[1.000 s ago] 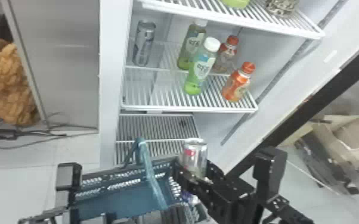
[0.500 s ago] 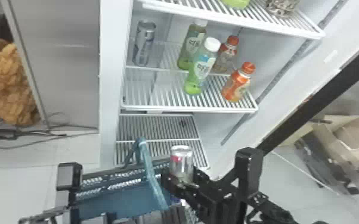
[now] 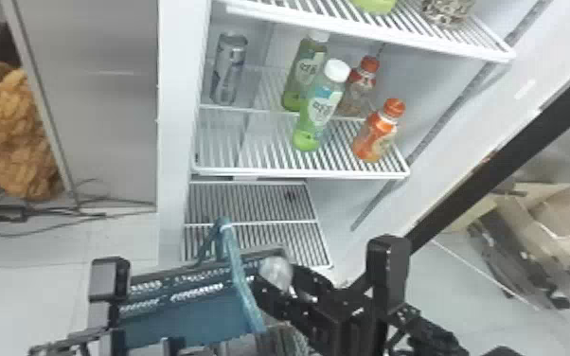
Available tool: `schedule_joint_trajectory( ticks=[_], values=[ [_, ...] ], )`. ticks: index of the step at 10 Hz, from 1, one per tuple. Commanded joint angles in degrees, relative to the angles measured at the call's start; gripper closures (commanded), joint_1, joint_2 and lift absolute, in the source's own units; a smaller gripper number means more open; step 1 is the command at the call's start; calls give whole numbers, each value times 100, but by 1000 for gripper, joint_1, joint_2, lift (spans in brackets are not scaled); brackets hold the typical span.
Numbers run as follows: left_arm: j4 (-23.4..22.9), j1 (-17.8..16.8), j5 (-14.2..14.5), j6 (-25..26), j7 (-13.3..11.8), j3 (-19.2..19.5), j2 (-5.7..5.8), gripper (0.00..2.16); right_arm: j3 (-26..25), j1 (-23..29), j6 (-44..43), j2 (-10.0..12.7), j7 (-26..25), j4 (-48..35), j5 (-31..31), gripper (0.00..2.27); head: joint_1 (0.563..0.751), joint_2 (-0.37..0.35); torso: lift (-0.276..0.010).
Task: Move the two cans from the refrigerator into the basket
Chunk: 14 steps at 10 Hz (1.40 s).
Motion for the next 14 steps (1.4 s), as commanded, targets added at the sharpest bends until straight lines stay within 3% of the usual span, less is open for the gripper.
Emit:
schedule_joint_trajectory(
  ticks=[1,5,9,14],
  values=[
    [0,0,0,-13,0,0,0,1188,0,0,-74,0,15,10,1,521,695,-350,-276],
    [0,14,0,1,0,11,0,1188,-69,42,-665,26,95,10,81,487,695,-350,-276],
    [0,14,0,1,0,0,-9,1188,-92,98,-1846,70,86,-4,92,489,695,-350,-276],
    [0,0,-23,1,0,23,-27,1188,205,-478,-3295,35,-11,797,92,486,695,-350,-276]
  ],
)
